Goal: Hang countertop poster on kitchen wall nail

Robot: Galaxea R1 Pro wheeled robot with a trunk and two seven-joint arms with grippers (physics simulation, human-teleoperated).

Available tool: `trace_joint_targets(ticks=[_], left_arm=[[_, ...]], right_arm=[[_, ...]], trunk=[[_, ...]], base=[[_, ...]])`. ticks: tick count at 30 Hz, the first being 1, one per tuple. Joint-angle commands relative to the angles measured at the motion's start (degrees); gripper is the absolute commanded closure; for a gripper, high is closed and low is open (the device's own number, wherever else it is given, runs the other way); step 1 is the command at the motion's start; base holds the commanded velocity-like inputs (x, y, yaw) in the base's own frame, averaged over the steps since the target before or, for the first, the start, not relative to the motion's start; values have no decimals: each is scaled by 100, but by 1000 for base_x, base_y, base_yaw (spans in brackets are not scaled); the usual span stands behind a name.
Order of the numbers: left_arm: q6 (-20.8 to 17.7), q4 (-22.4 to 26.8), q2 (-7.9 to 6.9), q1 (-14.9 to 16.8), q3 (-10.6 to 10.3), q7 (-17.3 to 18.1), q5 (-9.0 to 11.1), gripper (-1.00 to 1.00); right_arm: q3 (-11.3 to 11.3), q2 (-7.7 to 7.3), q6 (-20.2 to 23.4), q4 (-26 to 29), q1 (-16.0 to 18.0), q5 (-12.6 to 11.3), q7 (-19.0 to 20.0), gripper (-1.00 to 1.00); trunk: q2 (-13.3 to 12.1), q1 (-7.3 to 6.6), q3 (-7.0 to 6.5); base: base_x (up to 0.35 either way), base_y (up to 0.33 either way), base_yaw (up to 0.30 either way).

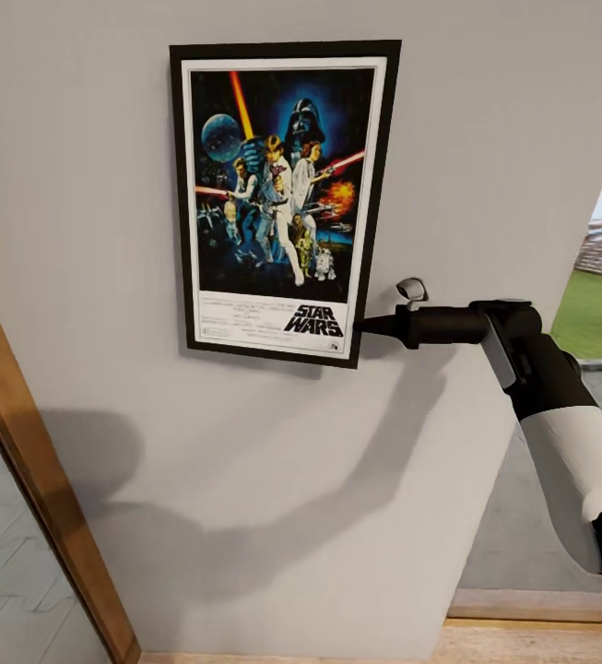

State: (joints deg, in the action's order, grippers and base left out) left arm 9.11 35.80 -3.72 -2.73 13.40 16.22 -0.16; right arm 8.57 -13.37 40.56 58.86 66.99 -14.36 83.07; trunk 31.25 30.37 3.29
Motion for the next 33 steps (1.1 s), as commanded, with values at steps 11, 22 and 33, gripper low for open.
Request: trace_joint_targets(ticks=[11, 22, 33], left_arm=[[3, 6, 3, 1, 22, 39, -2, -100], [4, 6, 3, 1, 22, 39, -2, -100], [7, 6, 3, 1, 22, 39, -2, -100]], right_arm=[[13, -8, 74, -6, 7, -23, 8, 100], [20, -8, 74, -6, 7, -23, 8, 100], [22, -8, 74, -6, 7, -23, 8, 100]], trunk=[[10, 3, 10], [10, 3, 10], [10, 3, 10]], base=[[0, 0, 0], [0, 0, 0], [0, 0, 0]])
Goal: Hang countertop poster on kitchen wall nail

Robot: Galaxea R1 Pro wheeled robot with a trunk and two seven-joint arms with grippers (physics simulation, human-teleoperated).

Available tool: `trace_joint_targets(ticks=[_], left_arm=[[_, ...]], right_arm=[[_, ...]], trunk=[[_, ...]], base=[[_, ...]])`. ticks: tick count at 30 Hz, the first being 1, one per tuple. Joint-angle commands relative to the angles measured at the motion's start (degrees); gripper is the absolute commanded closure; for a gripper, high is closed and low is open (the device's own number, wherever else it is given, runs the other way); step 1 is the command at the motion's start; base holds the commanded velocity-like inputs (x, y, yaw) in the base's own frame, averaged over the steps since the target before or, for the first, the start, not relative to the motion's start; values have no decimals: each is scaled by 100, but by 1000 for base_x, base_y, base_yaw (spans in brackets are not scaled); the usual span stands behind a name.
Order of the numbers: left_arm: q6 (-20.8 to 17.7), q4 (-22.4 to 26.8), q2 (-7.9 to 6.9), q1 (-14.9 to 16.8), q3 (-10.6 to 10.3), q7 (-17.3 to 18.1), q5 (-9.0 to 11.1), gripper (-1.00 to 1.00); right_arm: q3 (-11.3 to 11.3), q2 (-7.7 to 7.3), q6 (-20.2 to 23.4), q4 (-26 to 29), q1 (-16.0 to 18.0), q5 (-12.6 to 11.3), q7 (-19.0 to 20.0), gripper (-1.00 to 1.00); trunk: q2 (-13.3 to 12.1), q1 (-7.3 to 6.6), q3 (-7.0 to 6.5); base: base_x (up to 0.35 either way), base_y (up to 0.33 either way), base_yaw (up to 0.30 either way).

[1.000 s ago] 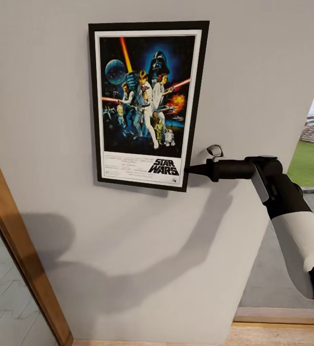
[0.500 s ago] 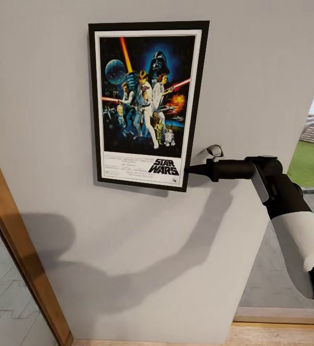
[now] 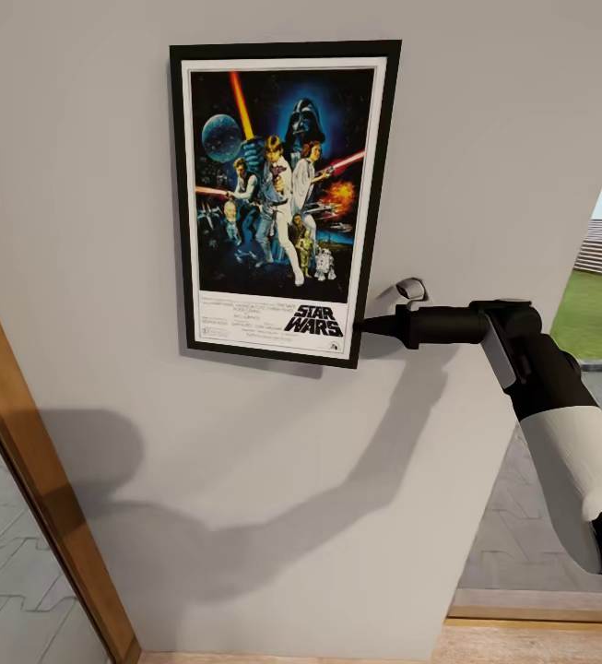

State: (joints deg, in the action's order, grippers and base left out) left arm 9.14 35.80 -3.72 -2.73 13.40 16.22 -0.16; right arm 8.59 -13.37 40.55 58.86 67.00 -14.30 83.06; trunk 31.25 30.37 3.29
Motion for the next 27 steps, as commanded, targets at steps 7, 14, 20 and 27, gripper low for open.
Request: trace_joint_targets(ticks=[7, 14, 20, 27], left_arm=[[7, 6, 3, 1, 22, 39, -2, -100], [9, 7, -38, 1, 22, 42, 4, -100], [6, 7, -56, 1, 22, 40, 6, -100], [8, 6, -58, 1, 22, 41, 7, -100]], right_arm=[[13, -8, 76, -6, 6, -29, 0, 100], [18, -8, 76, -6, 6, -29, -8, 100], [21, -8, 76, -6, 6, -29, -9, 100], [30, -8, 76, -6, 6, -29, -10, 100]], trunk=[[9, 3, 10], [9, 3, 10], [9, 3, 10], [9, 3, 10]], base=[[0, 0, 0], [0, 0, 0], [0, 1, 0], [0, 71, 0]])
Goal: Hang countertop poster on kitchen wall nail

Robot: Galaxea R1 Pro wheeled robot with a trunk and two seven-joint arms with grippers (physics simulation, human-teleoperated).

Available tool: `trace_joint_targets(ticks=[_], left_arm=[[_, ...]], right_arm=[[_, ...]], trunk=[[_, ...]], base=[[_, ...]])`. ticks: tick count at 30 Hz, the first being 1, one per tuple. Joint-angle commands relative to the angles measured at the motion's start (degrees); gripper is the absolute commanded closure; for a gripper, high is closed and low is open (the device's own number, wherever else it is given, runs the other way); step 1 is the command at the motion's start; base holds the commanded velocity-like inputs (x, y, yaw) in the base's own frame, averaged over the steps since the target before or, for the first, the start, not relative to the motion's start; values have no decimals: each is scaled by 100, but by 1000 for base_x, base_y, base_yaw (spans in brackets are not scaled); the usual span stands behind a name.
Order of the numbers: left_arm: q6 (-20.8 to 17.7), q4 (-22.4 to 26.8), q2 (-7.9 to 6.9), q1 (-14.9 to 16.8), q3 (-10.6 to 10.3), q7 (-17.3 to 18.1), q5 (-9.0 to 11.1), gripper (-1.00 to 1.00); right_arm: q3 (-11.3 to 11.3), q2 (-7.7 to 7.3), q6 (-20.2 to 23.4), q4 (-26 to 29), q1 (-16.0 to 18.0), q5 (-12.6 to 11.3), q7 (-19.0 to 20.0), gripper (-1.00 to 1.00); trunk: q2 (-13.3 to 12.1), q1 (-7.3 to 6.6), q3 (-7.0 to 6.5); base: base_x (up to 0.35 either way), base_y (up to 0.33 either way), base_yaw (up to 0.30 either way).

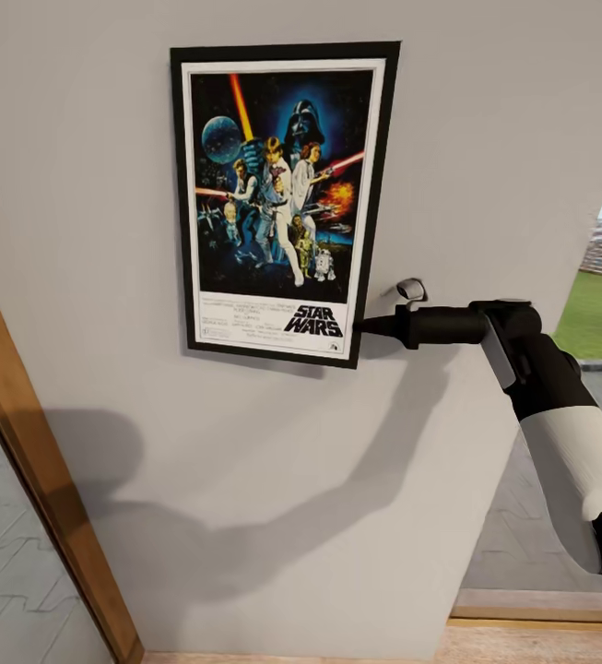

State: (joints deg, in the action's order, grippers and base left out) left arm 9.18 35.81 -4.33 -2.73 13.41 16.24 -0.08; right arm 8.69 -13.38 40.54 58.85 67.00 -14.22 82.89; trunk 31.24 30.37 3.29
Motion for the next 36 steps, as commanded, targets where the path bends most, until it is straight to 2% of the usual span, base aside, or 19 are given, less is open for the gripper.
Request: trace_joint_targets(ticks=[1, 9, 18, 36], left_arm=[[4, 5, 3, 1, 22, 39, -1, -100], [4, 5, 3, 1, 22, 37, -1, -100], [0, 5, 3, 1, 22, 37, -1, -100], [3, 5, 3, 1, 22, 37, -1, -100]], right_arm=[[21, -7, 77, -5, 6, -37, 8, 100], [19, -14, 44, -5, 0, -37, 25, 100], [18, -23, -234, -4, -68, -42, 44, 100], [21, -25, -274, 195, -104, -42, 52, 100]], trunk=[[10, 3, 10], [10, 3, 10], [10, 3, 10], [10, 3, 10]], base=[[0, 30, 0], [0, 4, 0], [0, 0, 0], [0, 0, 0]])
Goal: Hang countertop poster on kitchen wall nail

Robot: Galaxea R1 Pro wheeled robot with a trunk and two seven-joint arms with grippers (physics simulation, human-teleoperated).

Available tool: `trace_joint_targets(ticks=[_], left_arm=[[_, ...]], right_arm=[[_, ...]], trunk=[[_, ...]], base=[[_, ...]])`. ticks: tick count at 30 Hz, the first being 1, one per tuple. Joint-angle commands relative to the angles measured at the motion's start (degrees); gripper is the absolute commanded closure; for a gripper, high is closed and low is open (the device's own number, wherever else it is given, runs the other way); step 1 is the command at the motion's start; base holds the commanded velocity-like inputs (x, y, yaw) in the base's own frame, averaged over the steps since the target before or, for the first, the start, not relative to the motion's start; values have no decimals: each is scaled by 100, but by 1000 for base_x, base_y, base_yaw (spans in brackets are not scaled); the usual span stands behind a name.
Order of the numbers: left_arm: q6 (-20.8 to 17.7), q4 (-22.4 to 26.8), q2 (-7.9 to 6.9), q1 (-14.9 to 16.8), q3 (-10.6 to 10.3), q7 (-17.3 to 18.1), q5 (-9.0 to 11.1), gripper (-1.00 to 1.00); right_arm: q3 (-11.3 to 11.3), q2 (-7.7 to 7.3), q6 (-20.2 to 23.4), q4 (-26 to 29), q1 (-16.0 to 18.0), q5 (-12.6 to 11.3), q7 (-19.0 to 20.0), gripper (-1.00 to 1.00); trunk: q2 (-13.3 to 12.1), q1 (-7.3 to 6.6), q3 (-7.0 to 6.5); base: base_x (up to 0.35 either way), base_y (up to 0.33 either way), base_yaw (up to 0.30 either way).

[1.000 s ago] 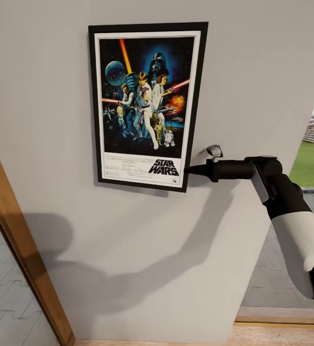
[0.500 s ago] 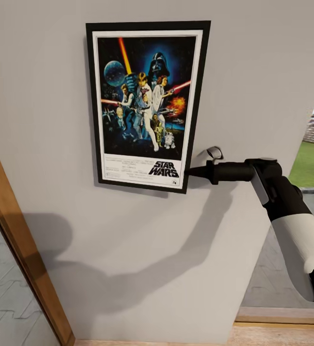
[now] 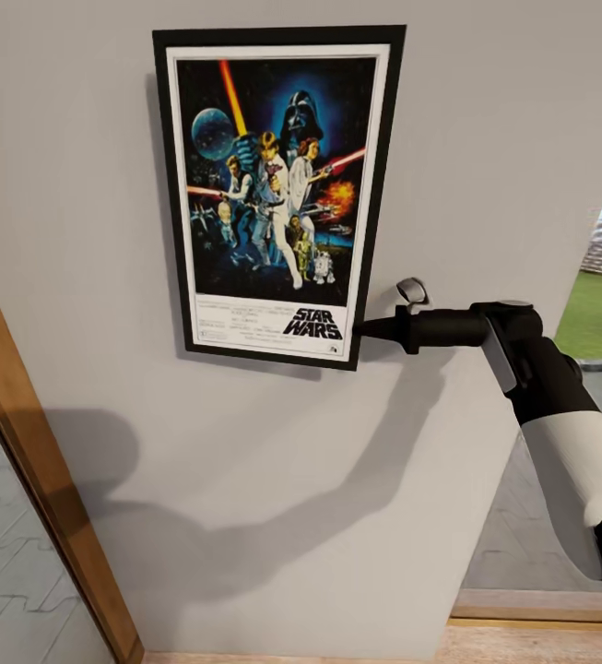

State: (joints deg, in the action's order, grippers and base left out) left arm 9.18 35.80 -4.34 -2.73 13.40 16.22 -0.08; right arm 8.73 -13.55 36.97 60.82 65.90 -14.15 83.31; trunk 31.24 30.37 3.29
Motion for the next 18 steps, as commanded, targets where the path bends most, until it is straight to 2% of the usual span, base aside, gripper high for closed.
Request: trace_joint_targets(ticks=[1, 6, 13, 18], left_arm=[[4, 6, 3, 1, 22, 39, -1, -100], [5, 6, 3, 1, 22, 39, -1, -100], [5, 6, 3, 1, 22, 39, -1, -100], [5, 6, 3, 1, 22, 39, -1, -100]], right_arm=[[19, -7, 82, -2, 5, -47, 8, 100], [22, -7, 58, -2, 2, -50, 7, 100], [23, -7, -186, -49, -7, -52, 10, 100], [19, -7, -228, -50, -129, -51, 10, 100]], trunk=[[10, 3, 10], [10, 3, 10], [10, 3, 10], [10, 3, 10]], base=[[0, 0, 0], [0, 0, 0], [0, 0, 0], [0, 0, 0]])
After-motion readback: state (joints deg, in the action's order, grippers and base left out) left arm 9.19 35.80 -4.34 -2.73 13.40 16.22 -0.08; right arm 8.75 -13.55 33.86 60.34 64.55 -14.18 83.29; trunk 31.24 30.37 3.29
